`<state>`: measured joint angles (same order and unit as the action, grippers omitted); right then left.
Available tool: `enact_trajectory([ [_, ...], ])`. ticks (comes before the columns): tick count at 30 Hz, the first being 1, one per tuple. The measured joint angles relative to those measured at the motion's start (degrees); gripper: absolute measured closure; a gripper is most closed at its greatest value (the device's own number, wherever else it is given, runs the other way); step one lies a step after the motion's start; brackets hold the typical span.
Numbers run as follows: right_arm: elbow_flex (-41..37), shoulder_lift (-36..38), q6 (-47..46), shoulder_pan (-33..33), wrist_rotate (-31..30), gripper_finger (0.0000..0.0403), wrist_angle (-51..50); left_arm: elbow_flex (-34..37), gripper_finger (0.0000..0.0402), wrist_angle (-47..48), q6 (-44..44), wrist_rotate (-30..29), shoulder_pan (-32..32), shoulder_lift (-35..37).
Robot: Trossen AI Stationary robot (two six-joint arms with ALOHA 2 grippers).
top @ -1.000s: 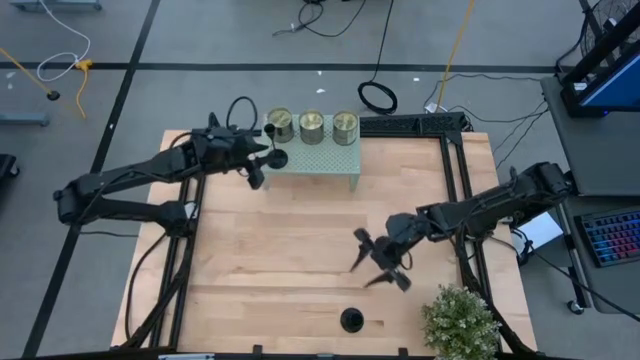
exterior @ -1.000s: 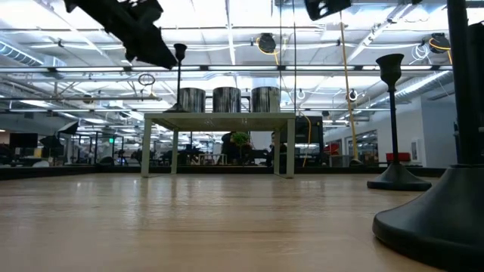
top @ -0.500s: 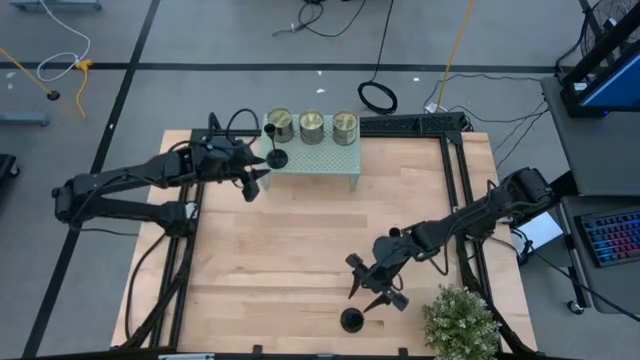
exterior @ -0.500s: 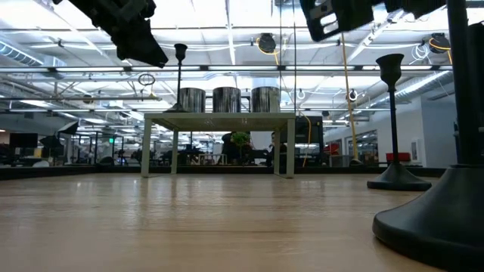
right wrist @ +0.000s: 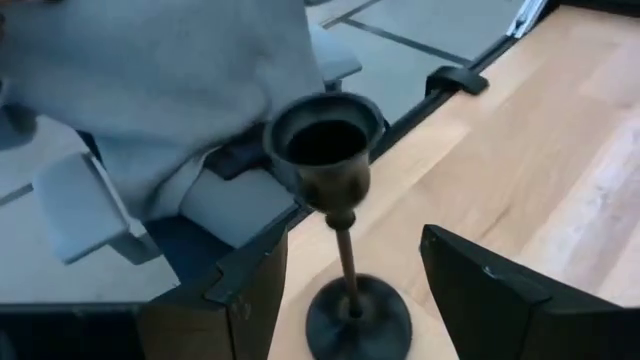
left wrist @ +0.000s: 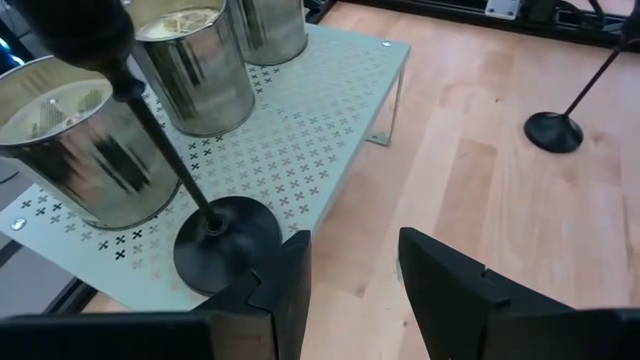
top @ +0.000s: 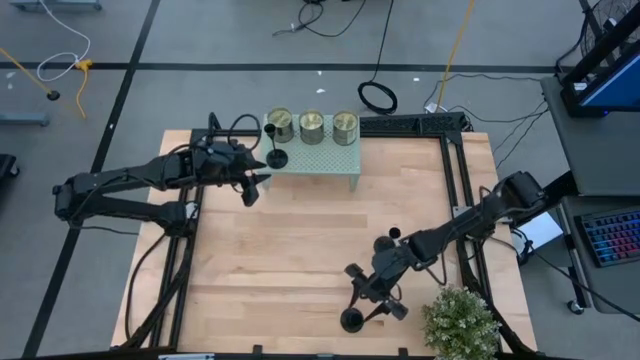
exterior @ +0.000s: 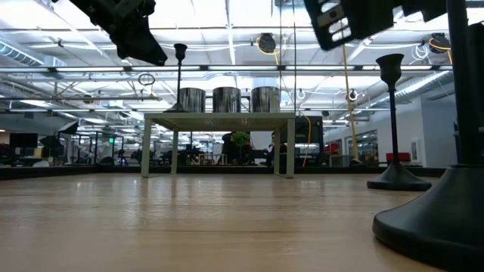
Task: Pick & Place candle stick holders
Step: Put the bottom black candle holder on the shelf
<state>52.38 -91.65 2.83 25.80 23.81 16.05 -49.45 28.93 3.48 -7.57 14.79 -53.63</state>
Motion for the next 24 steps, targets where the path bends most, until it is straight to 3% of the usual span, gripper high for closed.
enact_trajectory([
  [8,0.0,-7.8,-3.8,0.2,0.3,0.0177,7.9,0.0,0.0243,0.0,-0.3,0.0,-0.2,0.0],
  [15,0.0,-10.2,-4.0,0.9,0.3,0.0191,11.8,0.0,0.0243,0.0,-3.2,0.0,-0.2,0.0],
  [19,0.0,-10.3,-4.0,0.9,0.3,0.0248,12.7,0.0,0.0243,0.0,-3.6,0.0,-0.2,0.0],
  [24,0.0,-10.2,-3.7,0.5,0.4,0.0366,13.8,0.0,0.0243,0.0,-3.6,0.0,-0.2,0.0],
])
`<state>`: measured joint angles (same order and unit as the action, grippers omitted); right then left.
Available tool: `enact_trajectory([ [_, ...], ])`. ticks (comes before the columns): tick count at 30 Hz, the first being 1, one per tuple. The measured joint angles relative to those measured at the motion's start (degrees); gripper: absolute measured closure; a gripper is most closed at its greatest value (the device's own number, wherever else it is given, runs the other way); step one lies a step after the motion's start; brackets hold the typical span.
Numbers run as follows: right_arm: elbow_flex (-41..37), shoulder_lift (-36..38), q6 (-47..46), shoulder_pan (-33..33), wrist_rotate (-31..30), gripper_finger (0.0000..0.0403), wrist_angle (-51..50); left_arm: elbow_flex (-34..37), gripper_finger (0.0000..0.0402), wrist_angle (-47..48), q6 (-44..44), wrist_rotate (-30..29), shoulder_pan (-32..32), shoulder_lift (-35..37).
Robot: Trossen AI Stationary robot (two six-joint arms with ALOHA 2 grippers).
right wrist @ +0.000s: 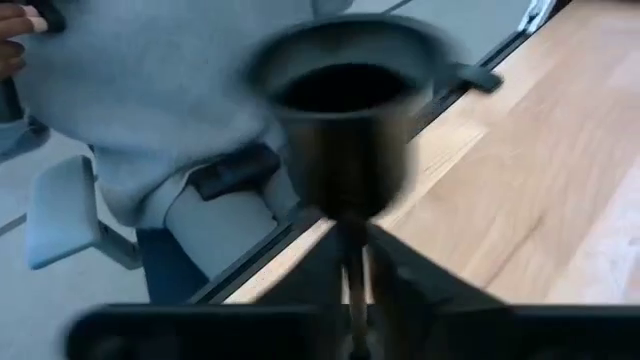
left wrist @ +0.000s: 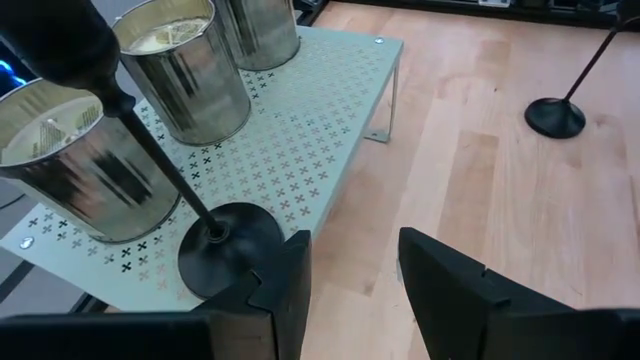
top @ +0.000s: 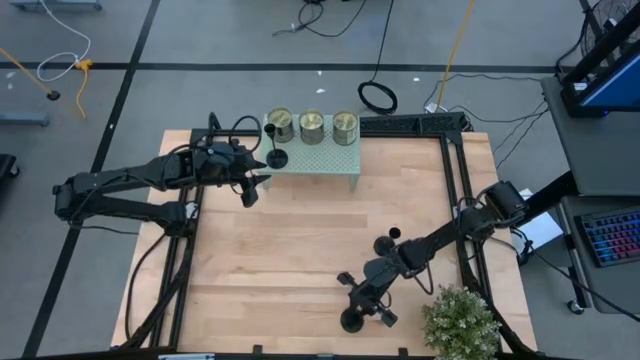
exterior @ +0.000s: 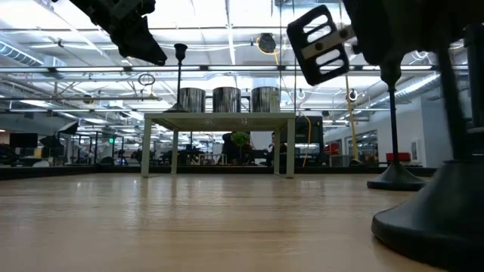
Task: Pick & Place candle stick holders
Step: Put the bottom black candle holder on the shelf
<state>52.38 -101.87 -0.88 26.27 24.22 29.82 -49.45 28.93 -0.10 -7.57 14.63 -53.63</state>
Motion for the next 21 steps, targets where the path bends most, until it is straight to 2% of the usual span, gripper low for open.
enact_trajectory([
  [2,0.0,0.3,0.3,-0.5,0.1,0.0389,1.2,0.0,0.0243,0.0,0.0,0.0,0.0,0.0],
  [8,0.0,4.6,3.3,-4.2,-0.5,0.0392,6.3,0.0,0.0243,-0.5,-0.2,0.0,0.0,0.0],
  [12,0.1,10.8,5.6,-8.3,-6.7,0.0392,6.8,0.0,0.0243,-1.8,-1.4,0.0,0.0,0.0],
  [18,3.9,18.6,11.2,-16.8,-23.4,0.0391,6.9,0.0,0.0243,-2.6,-1.6,0.0,0.0,0.0],
  [21,7.8,19.4,8.0,-23.4,-26.2,0.0394,4.9,0.0,0.0243,-2.6,-1.6,0.0,0.0,0.0],
])
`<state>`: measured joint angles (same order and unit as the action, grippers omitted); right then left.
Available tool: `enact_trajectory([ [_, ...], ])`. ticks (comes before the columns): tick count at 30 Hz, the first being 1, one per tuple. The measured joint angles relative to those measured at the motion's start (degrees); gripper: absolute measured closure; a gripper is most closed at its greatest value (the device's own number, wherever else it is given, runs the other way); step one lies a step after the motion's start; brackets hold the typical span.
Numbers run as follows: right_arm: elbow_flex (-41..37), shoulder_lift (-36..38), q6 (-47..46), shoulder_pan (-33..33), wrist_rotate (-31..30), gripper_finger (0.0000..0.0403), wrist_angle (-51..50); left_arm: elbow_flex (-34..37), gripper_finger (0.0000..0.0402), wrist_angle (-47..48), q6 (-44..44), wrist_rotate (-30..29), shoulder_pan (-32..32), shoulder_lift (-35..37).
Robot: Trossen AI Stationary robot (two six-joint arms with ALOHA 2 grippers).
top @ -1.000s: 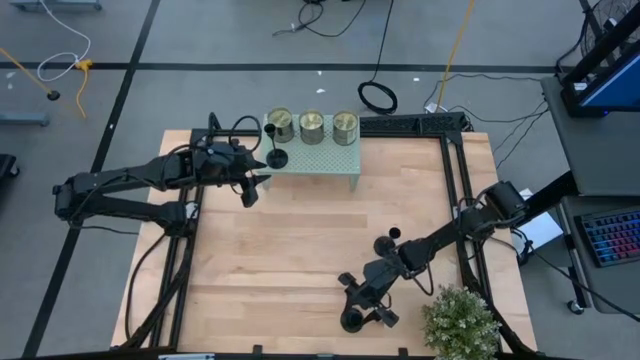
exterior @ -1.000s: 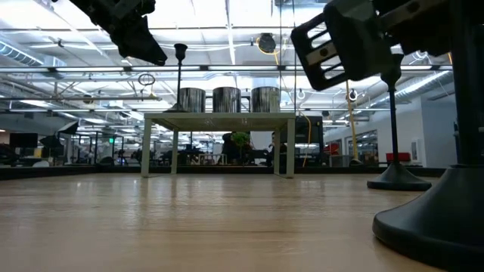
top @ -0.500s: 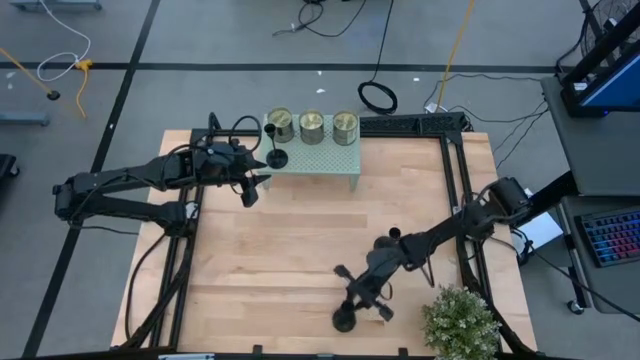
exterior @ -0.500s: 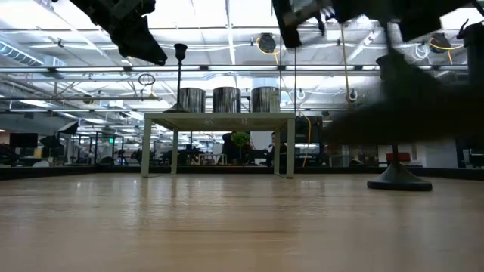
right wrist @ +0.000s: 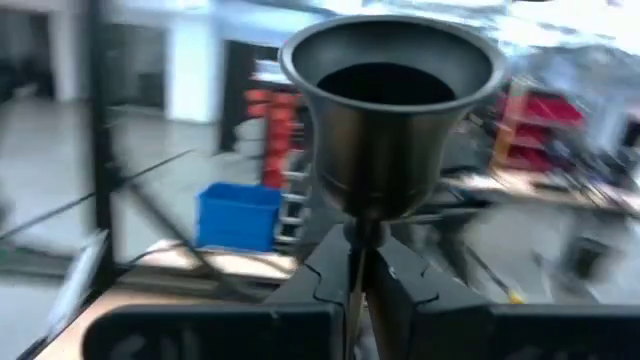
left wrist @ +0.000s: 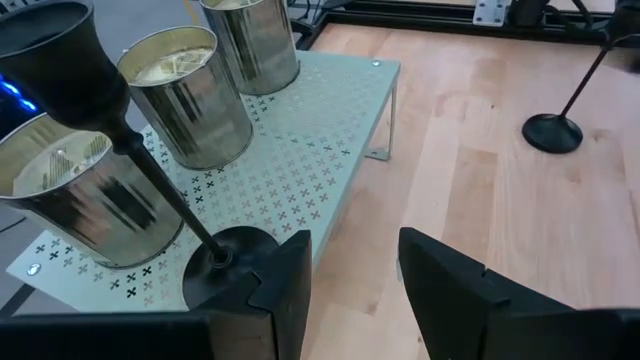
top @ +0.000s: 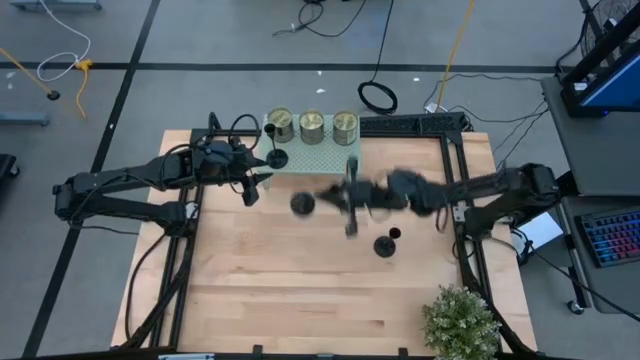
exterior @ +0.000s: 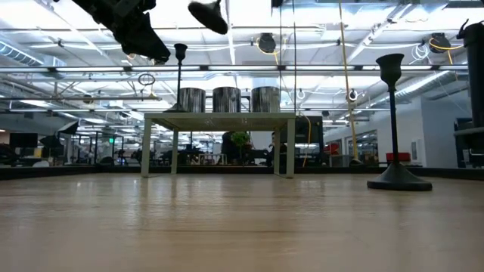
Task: Pick & Place candle stick holders
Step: Put the bottom black candle holder on the shelf, then put the black candle holder on the shelf
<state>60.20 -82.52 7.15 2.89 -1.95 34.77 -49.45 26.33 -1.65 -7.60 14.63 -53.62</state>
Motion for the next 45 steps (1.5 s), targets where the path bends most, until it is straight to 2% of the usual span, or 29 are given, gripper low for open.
enact_trajectory([
  [3,5.6,-0.3,-3.2,-7.1,0.2,0.0394,-10.2,0.0,0.0243,0.0,0.1,0.0,0.0,0.0],
  [7,12.5,-5.0,-5.4,-14.6,-1.0,0.0392,-20.6,0.0,0.0243,0.0,0.5,0.0,0.0,0.0],
  [13,15.1,-10.4,-6.4,-20.0,-0.6,0.0390,-21.4,0.0,0.0243,0.0,0.6,0.0,0.0,0.0],
  [21,15.0,-15.1,-6.4,-21.6,2.2,0.0389,-20.9,0.0,0.0243,0.0,0.8,0.0,-0.1,0.0],
  [28,15.0,-18.3,-3.4,-21.9,2.0,0.0381,-14.7,0.0,0.0243,0.1,2.9,0.0,-0.1,0.0],
  [45,14.9,-17.5,-2.1,-22.7,1.9,0.0275,-17.1,0.0,0.0243,0.6,3.1,0.0,-0.3,0.0],
])
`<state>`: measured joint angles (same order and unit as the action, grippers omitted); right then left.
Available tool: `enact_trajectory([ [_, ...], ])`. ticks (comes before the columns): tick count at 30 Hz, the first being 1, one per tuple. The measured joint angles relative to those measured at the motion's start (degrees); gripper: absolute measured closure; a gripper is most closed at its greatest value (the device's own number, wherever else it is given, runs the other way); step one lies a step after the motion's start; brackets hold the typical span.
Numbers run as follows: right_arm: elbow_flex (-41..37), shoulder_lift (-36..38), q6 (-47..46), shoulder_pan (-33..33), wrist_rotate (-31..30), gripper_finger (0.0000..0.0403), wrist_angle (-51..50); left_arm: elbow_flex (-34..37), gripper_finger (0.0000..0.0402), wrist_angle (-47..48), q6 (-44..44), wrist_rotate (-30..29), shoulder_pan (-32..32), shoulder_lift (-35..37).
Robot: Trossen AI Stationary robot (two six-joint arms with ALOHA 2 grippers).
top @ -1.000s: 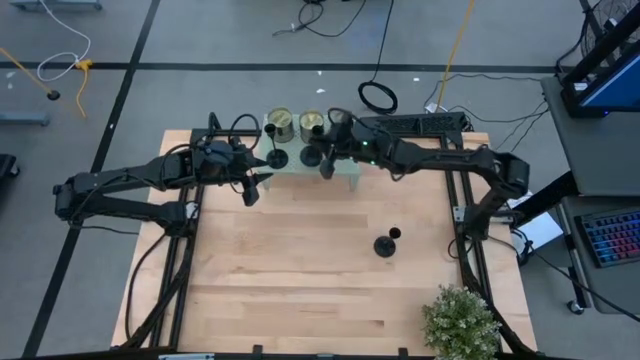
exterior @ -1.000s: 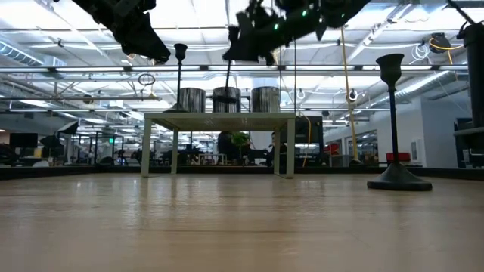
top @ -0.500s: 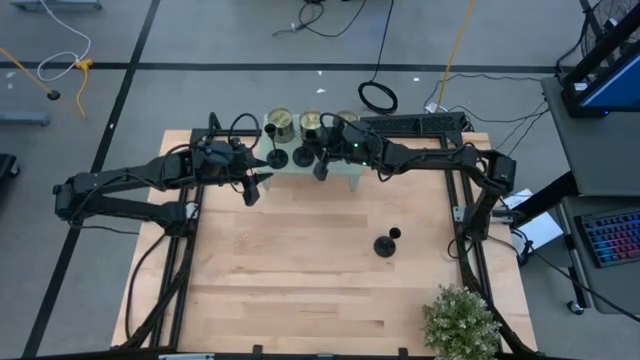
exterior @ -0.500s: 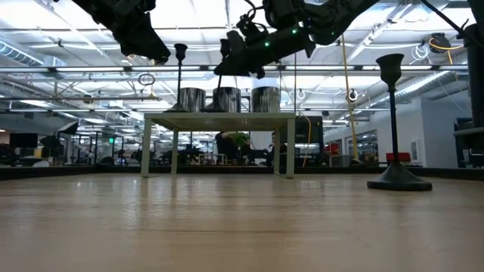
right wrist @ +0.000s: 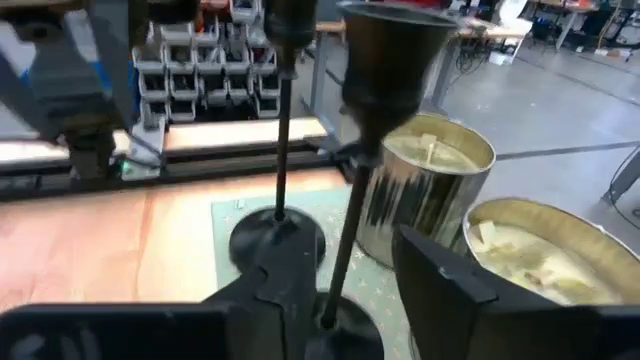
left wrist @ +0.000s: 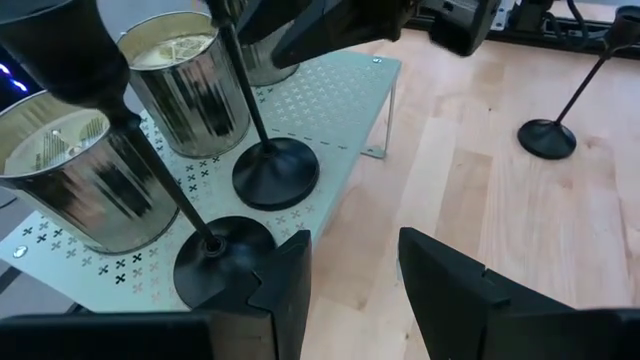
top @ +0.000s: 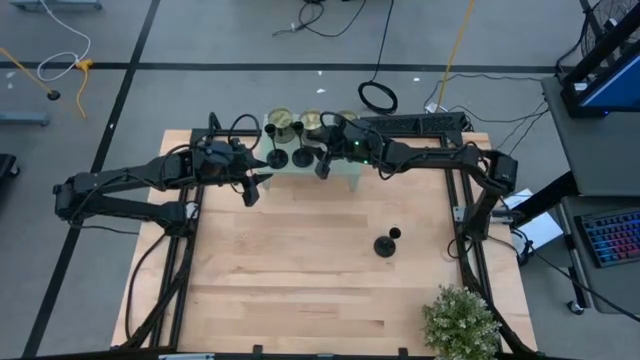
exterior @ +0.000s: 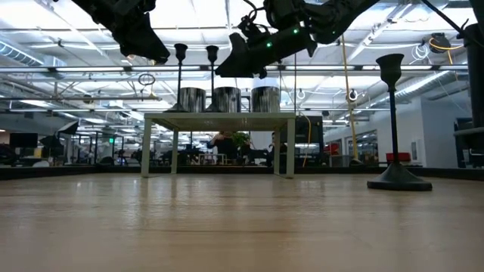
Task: Pick & Place candle stick holders
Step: Put the black candle holder on the shelf
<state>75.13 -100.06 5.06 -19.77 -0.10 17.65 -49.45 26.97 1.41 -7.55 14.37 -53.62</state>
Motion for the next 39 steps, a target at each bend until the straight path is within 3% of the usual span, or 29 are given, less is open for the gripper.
enact_trajectory([
  [4,0.0,3.6,0.7,0.7,-0.1,0.0256,-5.2,0.0,0.0243,0.6,0.2,0.0,0.0,0.0],
  [8,0.0,9.3,0.3,2.7,0.0,0.0248,-16.6,0.0,0.0243,0.8,0.2,0.0,0.0,0.0],
  [14,0.0,17.5,2.1,9.4,0.1,0.0255,-39.9,0.4,0.0243,-0.1,0.8,0.0,-0.5,-0.3],
  [19,0.0,22.2,-2.2,16.3,0.1,0.0260,-54.2,1.9,0.0243,-0.3,0.8,0.1,-1.5,-0.4],
  [24,0.0,25.1,-8.4,22.1,-0.1,0.0247,-61.9,3.4,0.0243,-0.2,1.8,0.1,-2.3,-0.4],
  [32,-3.0,28.8,-13.4,30.4,-6.1,0.0214,-64.1,4.0,0.0243,-0.2,2.4,0.0,-3.8,-0.4],
  [39,-20.2,36.0,-14.9,35.6,-10.4,0.0197,-48.3,4.0,0.0243,-0.2,2.1,0.0,-5.3,-0.4],
])
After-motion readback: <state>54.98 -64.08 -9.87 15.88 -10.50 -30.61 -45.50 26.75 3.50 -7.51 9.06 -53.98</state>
